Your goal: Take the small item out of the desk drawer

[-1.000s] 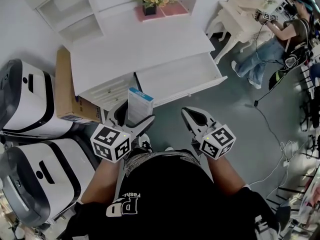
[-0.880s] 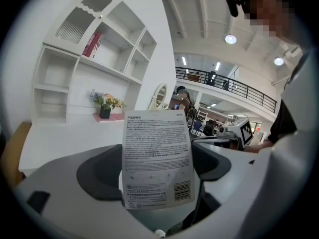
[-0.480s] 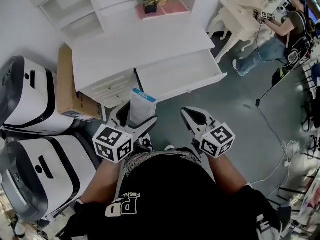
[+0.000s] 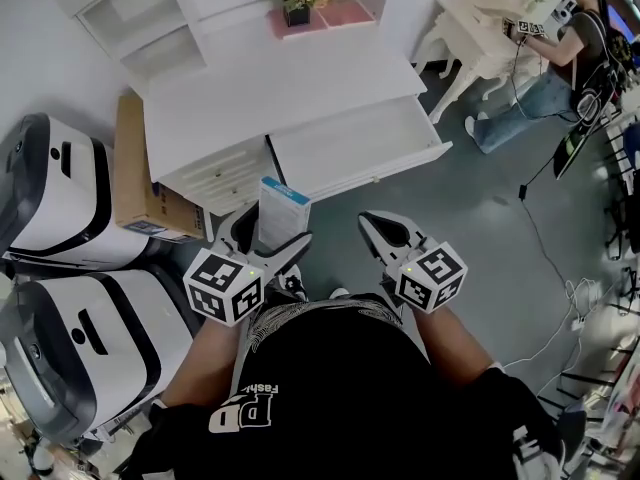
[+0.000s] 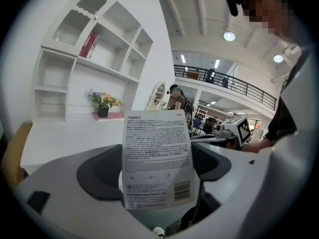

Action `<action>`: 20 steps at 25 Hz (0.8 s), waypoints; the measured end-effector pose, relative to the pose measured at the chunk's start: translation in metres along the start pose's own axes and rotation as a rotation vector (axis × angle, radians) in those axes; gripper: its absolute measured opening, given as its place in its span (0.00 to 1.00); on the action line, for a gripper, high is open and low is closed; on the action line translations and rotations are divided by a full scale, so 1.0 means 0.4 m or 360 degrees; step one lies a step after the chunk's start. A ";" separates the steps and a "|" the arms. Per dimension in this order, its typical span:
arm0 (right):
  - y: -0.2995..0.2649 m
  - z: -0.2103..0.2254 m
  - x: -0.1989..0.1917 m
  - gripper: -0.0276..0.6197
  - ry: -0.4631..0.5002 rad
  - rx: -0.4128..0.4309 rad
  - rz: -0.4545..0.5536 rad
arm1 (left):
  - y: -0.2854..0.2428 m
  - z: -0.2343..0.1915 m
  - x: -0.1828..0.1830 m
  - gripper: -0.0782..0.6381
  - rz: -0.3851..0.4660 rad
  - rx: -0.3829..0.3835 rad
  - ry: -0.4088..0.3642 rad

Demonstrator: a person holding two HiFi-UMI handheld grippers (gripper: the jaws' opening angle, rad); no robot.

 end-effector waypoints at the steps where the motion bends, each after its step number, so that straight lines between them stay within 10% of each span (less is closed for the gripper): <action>1: 0.001 0.001 0.001 0.05 0.0002 -0.0001 0.0004 | -0.001 0.002 0.001 0.70 0.0000 -0.0001 -0.0001; 20: 0.011 -0.001 0.006 0.05 0.0021 -0.0001 0.0011 | -0.007 0.010 0.015 0.70 0.0028 0.0002 -0.0007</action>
Point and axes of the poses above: the fingertips, and each gripper's own axes: y backward along the fingers, z to its right, x out of its top, the point moved 7 cm from there along y, backward along the fingers, and after that the axes turned 10 degrees about -x, right-handed, at the moved point
